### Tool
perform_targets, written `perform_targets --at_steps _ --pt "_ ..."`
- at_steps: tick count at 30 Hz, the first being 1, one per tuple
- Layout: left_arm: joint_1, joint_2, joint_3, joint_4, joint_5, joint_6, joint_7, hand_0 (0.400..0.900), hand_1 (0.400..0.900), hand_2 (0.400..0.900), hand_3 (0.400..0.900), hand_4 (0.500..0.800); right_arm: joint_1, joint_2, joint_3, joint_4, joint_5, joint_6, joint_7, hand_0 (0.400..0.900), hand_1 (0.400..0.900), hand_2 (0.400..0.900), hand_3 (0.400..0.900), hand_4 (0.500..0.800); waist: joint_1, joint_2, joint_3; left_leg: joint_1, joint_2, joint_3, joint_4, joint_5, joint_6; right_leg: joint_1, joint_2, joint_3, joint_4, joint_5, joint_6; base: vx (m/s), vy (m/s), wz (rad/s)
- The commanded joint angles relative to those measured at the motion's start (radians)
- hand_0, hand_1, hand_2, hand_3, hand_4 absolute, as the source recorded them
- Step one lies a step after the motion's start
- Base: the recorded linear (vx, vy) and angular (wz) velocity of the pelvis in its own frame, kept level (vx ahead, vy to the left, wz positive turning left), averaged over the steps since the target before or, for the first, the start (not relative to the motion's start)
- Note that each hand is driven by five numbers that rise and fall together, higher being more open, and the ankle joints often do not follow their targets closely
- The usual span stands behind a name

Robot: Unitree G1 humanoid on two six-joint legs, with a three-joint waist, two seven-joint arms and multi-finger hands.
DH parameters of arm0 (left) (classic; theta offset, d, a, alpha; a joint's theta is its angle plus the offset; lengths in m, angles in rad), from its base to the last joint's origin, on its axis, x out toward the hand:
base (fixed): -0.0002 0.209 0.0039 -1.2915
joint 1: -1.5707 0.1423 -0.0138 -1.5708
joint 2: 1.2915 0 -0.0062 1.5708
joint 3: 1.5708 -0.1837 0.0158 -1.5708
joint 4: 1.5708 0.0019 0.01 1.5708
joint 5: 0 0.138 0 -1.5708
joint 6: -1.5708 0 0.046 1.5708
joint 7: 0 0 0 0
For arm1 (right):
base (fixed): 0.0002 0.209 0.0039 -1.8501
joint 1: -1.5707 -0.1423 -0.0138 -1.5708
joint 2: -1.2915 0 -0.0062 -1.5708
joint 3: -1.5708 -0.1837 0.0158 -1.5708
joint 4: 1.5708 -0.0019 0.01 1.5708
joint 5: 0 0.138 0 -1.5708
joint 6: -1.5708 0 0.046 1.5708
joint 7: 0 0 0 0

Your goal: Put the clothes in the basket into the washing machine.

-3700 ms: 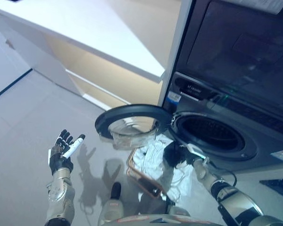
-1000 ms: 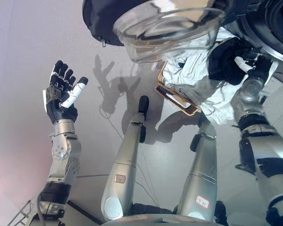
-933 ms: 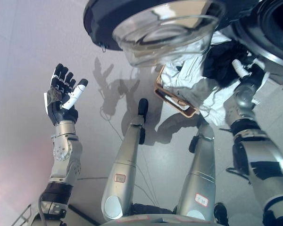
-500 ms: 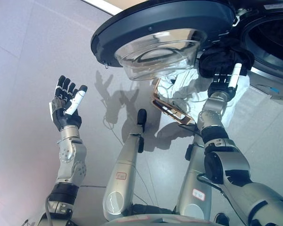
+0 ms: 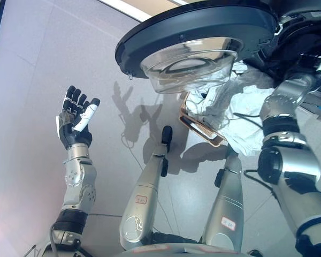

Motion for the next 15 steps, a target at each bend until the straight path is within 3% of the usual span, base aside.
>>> perform_targets --at_steps 1,8,12,13,14,15 --pt "0.027 0.057 0.047 -0.041 -0.004 -0.103 0.005 0.9 0.9 0.9 0.9 0.8 -0.097 -0.172 0.129 -0.043 -0.111 -0.06 0.032 0.4 0.4 0.4 0.4 0.5 -0.002 0.087 -0.16 0.01 -0.018 -0.041 -0.163 0.05 0.008 0.022 0.023 -0.035 0.024 -0.053 -0.02 0.04 -0.013 0.03" --pt "0.031 0.086 0.054 -0.058 -0.003 -0.107 0.0 0.9 0.9 0.9 0.9 0.8 -0.232 -0.266 0.232 -0.045 -0.128 -0.05 0.009 0.4 0.4 0.4 0.4 0.5 0.015 0.079 -0.176 0.018 -0.012 -0.054 -0.191 0.062 0.006 0.04 0.024 -0.046 -0.01 -0.042 -0.012 0.02 -0.014 0.04" --pt "0.033 0.086 0.049 -0.078 -0.002 -0.106 -0.003 0.9 0.9 0.9 0.9 0.8 -0.215 -0.28 0.252 -0.045 -0.162 -0.035 -0.02 0.4 0.4 0.4 0.4 0.5 0.015 0.077 -0.166 0.01 -0.014 -0.059 -0.189 0.057 0.005 0.035 0.025 -0.052 -0.006 -0.05 -0.013 0.01 -0.017 0.06" --pt "0.034 0.085 0.05 -0.08 -0.002 -0.105 -0.003 0.9 0.9 0.9 0.9 0.8 -0.211 -0.279 0.243 -0.031 -0.16 -0.034 -0.026 0.773 0.773 0.773 0.773 0.724 0.015 0.077 -0.163 0.007 -0.016 -0.06 -0.188 0.056 0.006 0.033 0.026 -0.051 -0.005 -0.05 -0.014 0.0 0.0 0.0" --pt "0.036 0.086 0.052 -0.086 0.0 -0.106 -0.004 0.9 0.9 0.9 0.9 0.8 -0.208 -0.278 0.233 -0.016 -0.159 -0.03 -0.031 0.9 0.9 0.9 0.9 0.8 0.015 0.078 -0.161 0.002 -0.018 -0.06 -0.187 0.057 0.006 0.03 0.027 -0.05 -0.008 -0.048 -0.014 0.0 -0.004 0.04" --pt "0.038 0.085 0.056 -0.092 -0.002 -0.107 -0.005 0.9 0.9 0.9 0.9 0.8 -0.205 -0.281 0.225 -0.003 -0.155 -0.026 -0.03 0.9 0.9 0.9 0.9 0.8 0.017 0.08 -0.159 -0.003 -0.019 -0.06 -0.187 0.059 0.007 0.026 0.027 -0.05 -0.011 -0.047 -0.014 0.0 -0.002 0.04"
